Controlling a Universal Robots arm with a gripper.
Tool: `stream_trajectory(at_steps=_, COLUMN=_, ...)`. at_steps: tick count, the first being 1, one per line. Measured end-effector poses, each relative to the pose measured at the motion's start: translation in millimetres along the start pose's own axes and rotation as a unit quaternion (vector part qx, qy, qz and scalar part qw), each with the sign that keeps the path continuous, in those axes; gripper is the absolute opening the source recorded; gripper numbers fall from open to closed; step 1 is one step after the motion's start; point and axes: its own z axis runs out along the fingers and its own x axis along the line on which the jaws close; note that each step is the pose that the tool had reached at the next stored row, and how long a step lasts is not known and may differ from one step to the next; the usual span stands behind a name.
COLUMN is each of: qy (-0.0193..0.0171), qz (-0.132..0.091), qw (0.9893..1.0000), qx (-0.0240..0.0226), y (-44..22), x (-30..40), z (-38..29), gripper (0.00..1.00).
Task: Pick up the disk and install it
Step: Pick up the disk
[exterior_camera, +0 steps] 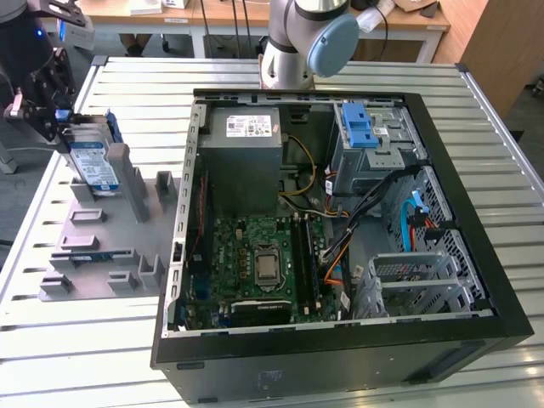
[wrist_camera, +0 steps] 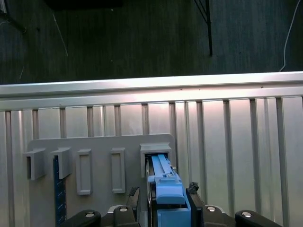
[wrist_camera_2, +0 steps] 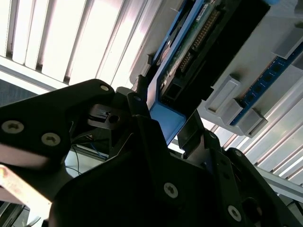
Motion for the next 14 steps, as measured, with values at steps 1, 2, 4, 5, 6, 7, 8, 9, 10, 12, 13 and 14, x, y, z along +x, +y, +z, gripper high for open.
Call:
stream_trajectory(at_steps=1, qy=0.0, qz=0.0, qw=1.0, qx=0.0, y=0.0, x=0.0, z=0.1, gripper=0.51)
stream_trajectory(at_steps=2, qy=0.0, qz=0.0, qw=1.0, qx=0.0001, y=0.0, x=0.0, z=0.1, gripper=0.51)
stream_trajectory(at_steps=4, qy=-0.0001, qz=0.0, qw=1.0, qx=0.0002, y=-0.3, x=0.0, z=0.3, gripper=0.51)
stream_trajectory(at_steps=5, qy=-0.0001, qz=0.0, qw=1.0, qx=0.0002, y=-0.3, x=0.0, z=0.3, gripper=0.51)
stream_trajectory(at_steps=6, qy=0.0, qz=0.0, qw=1.0, qx=0.0001, y=-0.3, x=-0.2, z=0.1, gripper=0.51)
stream_trajectory(at_steps=7, qy=0.0, qz=-0.001, qw=1.0, qx=0.0001, y=-0.3, x=-0.3, z=0.2, gripper=0.51)
stream_trajectory(at_steps=8, qy=0.0, qz=-0.001, qw=1.0, qx=0.0, y=-0.3, x=-0.4, z=0.1, gripper=0.51)
stream_trajectory(at_steps=9, qy=0.0, qz=-0.001, qw=1.0, qx=0.0, y=-0.3, x=-0.4, z=0.1, gripper=0.51)
stream_trajectory(at_steps=10, qy=0.0, qz=-0.001, qw=1.0, qx=0.0001, y=-0.3, x=-0.4, z=0.1, gripper=0.51)
stream_trajectory(at_steps=12, qy=0.0, qz=-0.001, qw=1.0, qx=0.0001, y=-0.3, x=-0.4, z=0.1, gripper=0.51)
stream_trajectory(at_steps=13, qy=0.0, qz=-0.001, qw=1.0, qx=0.0001, y=-0.3, x=-0.4, z=0.1, gripper=0.51)
stream_trajectory(at_steps=14, qy=0.0, qz=-0.001, qw=1.0, qx=0.0001, y=-0.3, x=-0.4, z=0.1, gripper=0.51)
